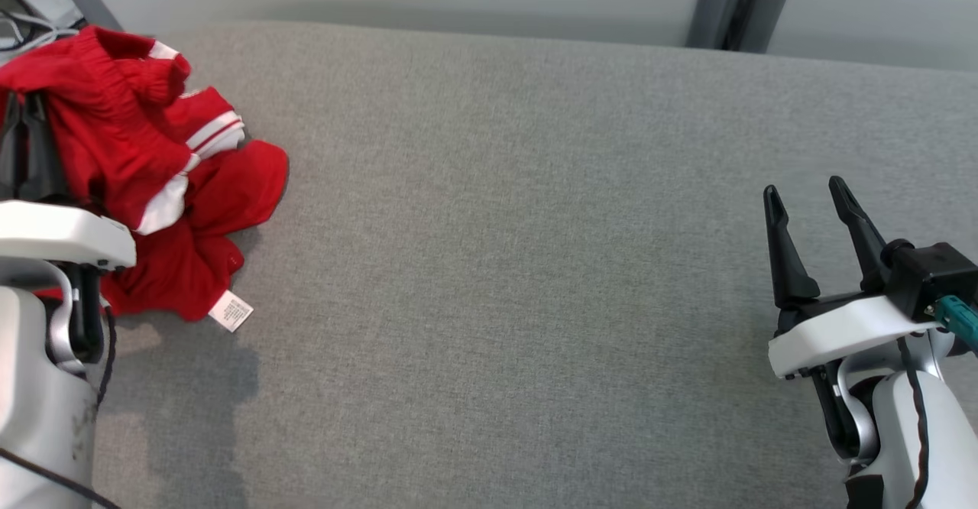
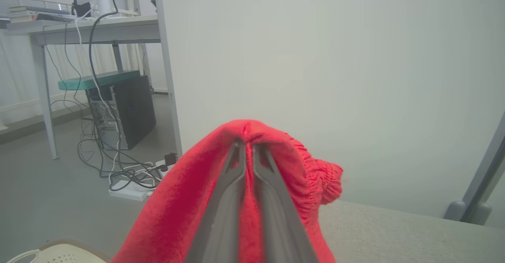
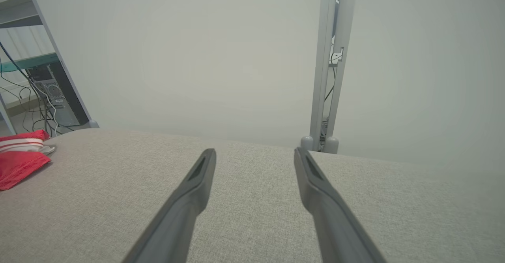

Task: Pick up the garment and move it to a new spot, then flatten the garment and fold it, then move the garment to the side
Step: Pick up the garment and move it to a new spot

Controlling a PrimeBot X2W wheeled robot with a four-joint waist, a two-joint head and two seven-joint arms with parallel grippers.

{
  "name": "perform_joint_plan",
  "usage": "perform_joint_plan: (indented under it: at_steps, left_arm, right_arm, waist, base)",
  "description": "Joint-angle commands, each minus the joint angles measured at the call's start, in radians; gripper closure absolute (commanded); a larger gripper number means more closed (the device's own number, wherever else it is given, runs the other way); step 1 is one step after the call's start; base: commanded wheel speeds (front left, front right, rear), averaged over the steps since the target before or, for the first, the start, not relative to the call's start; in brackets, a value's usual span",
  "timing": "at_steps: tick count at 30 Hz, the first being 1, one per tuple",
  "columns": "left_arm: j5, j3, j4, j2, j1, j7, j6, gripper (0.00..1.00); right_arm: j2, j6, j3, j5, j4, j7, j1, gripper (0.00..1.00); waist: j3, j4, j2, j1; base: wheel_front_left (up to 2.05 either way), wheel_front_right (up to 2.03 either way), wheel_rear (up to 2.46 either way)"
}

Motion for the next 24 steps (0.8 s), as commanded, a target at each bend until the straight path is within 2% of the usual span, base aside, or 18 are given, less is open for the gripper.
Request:
perform_joint_plan:
  at_steps: [1, 8, 13, 17, 24]
  left_arm:
    - [0.012, -0.004, -0.080, -0.004, 0.042, 0.014, 0.021, 1.00]
    - [0.044, -0.038, -0.435, -0.016, 0.206, 0.116, 0.094, 1.00]
    - [0.072, -0.104, -0.615, -0.037, 0.277, 0.182, 0.116, 1.00]
    - [0.086, -0.161, -0.665, -0.057, 0.293, 0.207, 0.107, 1.00]
    - [0.097, -0.283, -0.657, -0.111, 0.280, 0.231, 0.068, 1.00]
  right_arm:
    - [0.001, 0.001, -0.002, 0.005, -0.003, -0.011, 0.020, 0.00]
    - [0.009, 0.001, -0.007, 0.012, -0.028, -0.012, 0.039, 0.00]
    - [0.012, 0.001, -0.018, 0.017, -0.054, -0.008, 0.051, 0.00]
    - [0.012, 0.001, -0.022, 0.020, -0.072, -0.006, 0.055, 0.00]
    - [0.013, 0.001, -0.005, 0.045, -0.089, -0.005, 0.054, 0.00]
  waist:
    - [-0.032, -0.016, 0.0000, 0.0000]
    - [-0.059, -0.061, 0.0000, 0.0000]
    - [-0.053, -0.102, 0.0000, 0.0000]
    - [-0.047, -0.133, 0.0000, 0.0000]
    - [-0.023, -0.247, 0.0000, 0.0000]
  base:
    - [0.00, 0.00, 0.00]
    - [0.00, 0.00, 0.00]
    - [0.00, 0.00, 0.00]
    - [0.00, 0.00, 0.00]
    - [0.00, 0.00, 0.00]
